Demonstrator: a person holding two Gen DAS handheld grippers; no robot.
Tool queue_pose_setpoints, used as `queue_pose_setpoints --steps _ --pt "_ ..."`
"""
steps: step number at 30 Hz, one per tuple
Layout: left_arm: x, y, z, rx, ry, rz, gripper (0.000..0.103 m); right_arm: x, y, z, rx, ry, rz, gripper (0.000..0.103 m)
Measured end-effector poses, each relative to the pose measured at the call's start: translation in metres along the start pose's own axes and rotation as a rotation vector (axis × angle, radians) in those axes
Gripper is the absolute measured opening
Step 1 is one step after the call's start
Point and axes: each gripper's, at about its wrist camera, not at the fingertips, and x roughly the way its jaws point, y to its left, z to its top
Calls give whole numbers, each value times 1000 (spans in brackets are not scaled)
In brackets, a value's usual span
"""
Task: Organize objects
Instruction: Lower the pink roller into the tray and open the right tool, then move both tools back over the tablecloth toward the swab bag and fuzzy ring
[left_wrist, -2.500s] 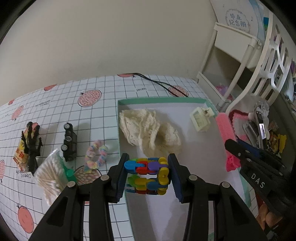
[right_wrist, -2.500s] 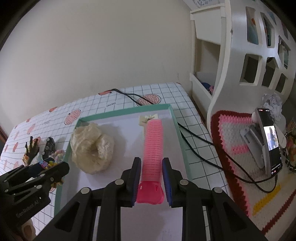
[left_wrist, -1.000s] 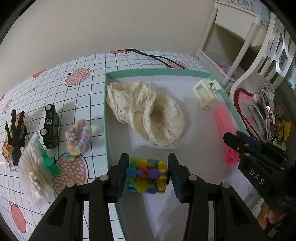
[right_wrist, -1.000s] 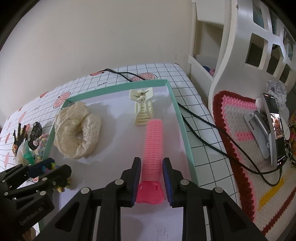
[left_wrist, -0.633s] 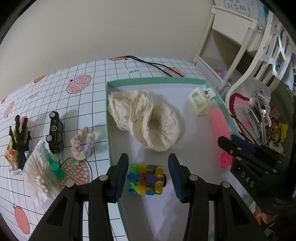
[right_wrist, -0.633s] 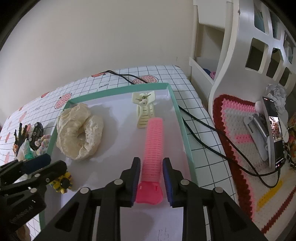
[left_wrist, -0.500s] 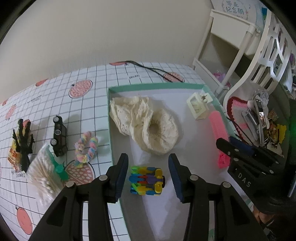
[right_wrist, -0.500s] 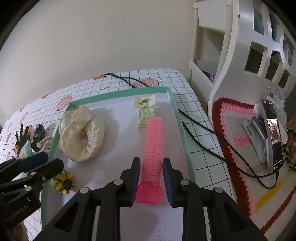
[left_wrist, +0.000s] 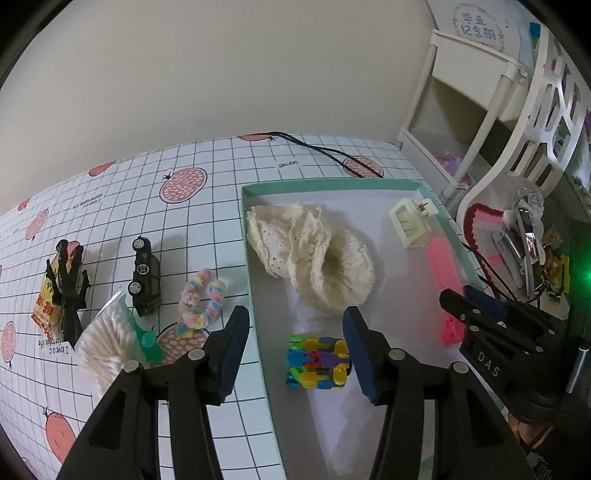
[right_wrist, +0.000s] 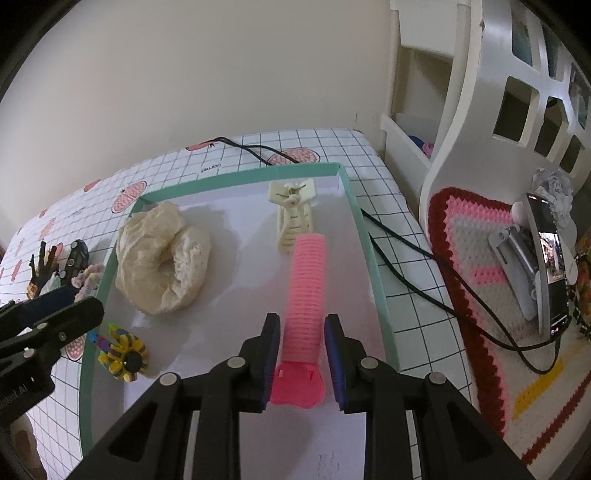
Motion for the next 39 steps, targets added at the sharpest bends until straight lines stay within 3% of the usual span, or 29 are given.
queue_pose_setpoints --steps 10,11,14,20,23,26,31,33,39 --pt "2 1 0 -17 3 21 62 2 -2 -2 2 18 0 28" --pt "2 1 -1 -18 3 22 63 2 -2 -2 2 18 -3 30" --pt "3 2 -1 -22 6 31 64 3 -2 -1 5 18 -4 48" --pt "3 4 0 -24 2 51 65 -4 -2 2 2 -2 0 48" --pt "4 5 -1 -31 0 60 82 -7 -2 4 0 -16 6 48" --pt "3 9 0 -41 -13 77 87 -12 -3 5 4 -30 20 60" --pt "-1 14 -1 -69 -49 95 90 -15 0 7 10 -49 51 72" --pt "-1 16 0 -78 -60 107 103 -15 1 8 8 -55 57 78" --pt "-1 21 1 -96 -70 127 103 -14 1 9 10 -61 64 92"
